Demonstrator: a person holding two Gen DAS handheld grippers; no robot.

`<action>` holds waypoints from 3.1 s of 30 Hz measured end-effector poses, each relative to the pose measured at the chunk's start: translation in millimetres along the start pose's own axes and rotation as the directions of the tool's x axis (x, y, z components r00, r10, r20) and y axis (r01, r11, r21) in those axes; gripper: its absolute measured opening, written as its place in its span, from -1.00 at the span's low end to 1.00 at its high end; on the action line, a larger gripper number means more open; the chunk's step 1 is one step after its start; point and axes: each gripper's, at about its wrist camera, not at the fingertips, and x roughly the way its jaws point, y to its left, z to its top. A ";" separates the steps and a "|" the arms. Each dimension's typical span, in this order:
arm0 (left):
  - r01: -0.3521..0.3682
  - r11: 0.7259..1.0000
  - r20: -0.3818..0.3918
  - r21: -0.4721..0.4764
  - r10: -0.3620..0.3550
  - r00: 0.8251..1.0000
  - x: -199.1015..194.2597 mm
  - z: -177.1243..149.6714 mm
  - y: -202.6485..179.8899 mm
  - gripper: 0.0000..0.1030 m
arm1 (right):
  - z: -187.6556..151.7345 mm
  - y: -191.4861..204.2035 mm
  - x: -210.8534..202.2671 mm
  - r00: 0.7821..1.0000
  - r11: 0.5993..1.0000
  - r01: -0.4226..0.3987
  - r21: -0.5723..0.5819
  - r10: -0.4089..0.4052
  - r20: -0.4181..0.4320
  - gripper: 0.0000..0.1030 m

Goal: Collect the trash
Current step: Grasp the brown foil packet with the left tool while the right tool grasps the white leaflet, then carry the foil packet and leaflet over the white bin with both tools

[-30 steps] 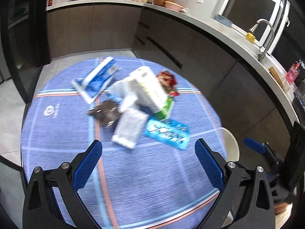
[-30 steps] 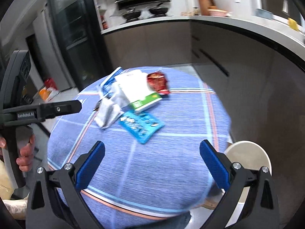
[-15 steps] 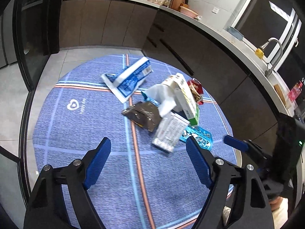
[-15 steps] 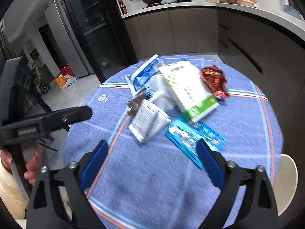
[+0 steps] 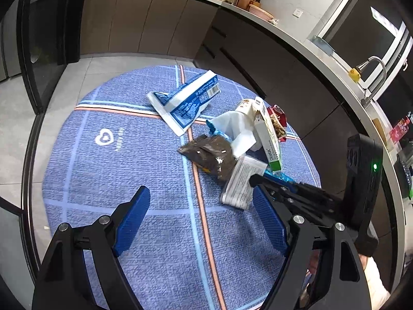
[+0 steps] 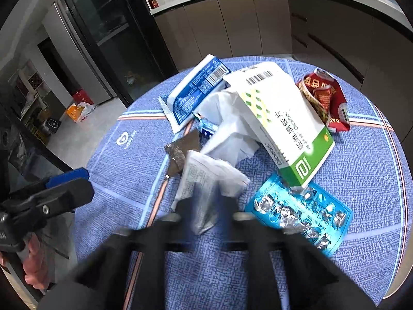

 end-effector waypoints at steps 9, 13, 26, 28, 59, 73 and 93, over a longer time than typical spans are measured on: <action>0.019 0.999 -0.040 0.040 -0.018 0.999 52.6 16.9 -14.3 0.36 | -9.9 -8.8 -30.4 0.999 1.000 0.015 -0.017 -0.014 0.040 -0.88; 0.003 0.997 -0.062 0.078 0.002 0.998 69.5 20.6 -24.1 0.36 | -14.2 -15.6 -39.4 0.998 1.000 0.030 -0.007 -0.029 0.048 -0.88; -0.015 0.997 -0.092 0.075 0.022 0.995 86.0 23.7 -29.4 -0.85 | -24.1 -27.0 -55.5 0.997 0.999 0.028 0.026 -0.030 0.070 -0.88; -0.014 0.997 -0.082 0.079 0.020 0.996 75.4 21.8 -29.6 -0.86 | -24.6 -27.5 -60.2 0.997 0.999 0.026 0.029 -0.028 0.078 -0.88; 0.227 0.918 -0.029 0.324 -0.230 0.973 -15.5 -0.2 -194.5 -0.86 | -62.3 -97.8 -215.8 0.916 0.974 0.137 0.183 -0.195 0.352 -0.88; 0.353 0.833 -0.161 0.427 -0.314 0.936 36.9 -23.2 -292.9 -0.86 | -113.1 -177.7 -251.6 0.866 0.896 0.235 0.376 -0.369 0.338 -0.88; 0.397 0.788 -0.354 0.470 -0.244 0.903 177.2 -59.1 -384.7 -0.86 | -174.0 -289.1 -203.5 0.899 0.800 0.260 0.541 -0.405 0.166 -0.87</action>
